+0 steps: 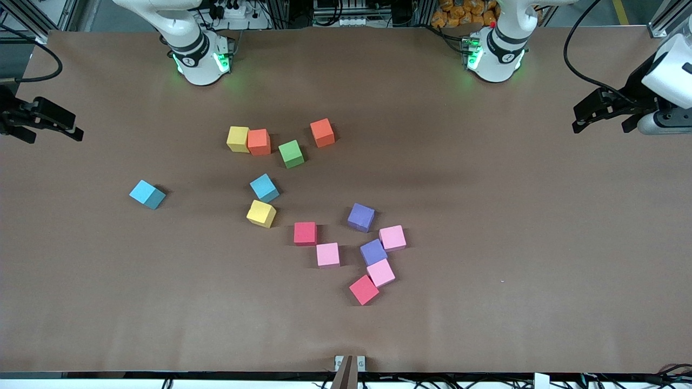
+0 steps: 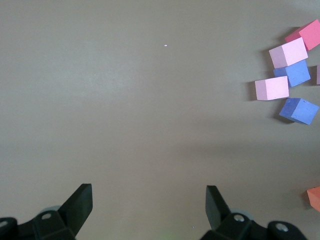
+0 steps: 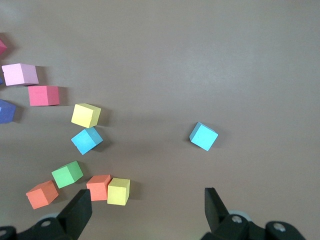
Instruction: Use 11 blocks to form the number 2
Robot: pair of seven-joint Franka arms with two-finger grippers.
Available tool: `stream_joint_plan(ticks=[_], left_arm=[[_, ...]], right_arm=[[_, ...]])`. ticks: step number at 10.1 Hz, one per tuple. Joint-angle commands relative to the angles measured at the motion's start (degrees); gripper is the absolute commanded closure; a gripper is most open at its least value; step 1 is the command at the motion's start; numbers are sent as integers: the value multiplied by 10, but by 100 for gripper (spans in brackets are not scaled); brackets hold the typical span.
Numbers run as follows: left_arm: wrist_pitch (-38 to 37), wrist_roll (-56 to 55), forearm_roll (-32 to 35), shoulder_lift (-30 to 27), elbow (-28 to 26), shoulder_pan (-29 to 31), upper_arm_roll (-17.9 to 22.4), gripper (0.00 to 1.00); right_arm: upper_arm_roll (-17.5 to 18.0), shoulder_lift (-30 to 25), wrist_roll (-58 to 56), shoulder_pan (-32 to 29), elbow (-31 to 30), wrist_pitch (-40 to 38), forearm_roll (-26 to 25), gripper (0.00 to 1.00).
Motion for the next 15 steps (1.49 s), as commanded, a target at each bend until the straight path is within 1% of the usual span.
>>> stream_joint_plan(ticks=[1, 4, 6, 9, 11, 12, 13, 14, 15], left_arm=[[-10, -8, 12, 2, 6, 0, -4, 0], [-13, -10, 12, 8, 9, 0, -4, 0], [-15, -12, 14, 9, 10, 1, -4, 0], [-16, -15, 17, 8, 19, 5, -3, 0], [-19, -14, 16, 9, 24, 5, -4, 0], [-36, -16, 16, 16, 19, 0, -4, 0], [-42, -10, 15, 18, 21, 4, -4, 0], [-44, -5, 15, 19, 23, 6, -4, 0], [-44, 2, 15, 22, 23, 8, -3, 0]], right_arm=[[4, -5, 4, -8, -3, -3, 0, 0], [3, -5, 4, -12, -3, -6, 0, 0], [4, -3, 5, -27, -2, -10, 0, 0], [6, 2, -36, -16, -4, -11, 8, 0], [5, 7, -39, 45, -13, -21, 9, 0], [6, 9, -37, 78, -19, -18, 10, 0], [6, 9, -31, 103, -18, -18, 21, 0], [5, 8, -30, 107, -17, -16, 29, 0], [5, 6, -29, 107, -17, 5, 18, 0]])
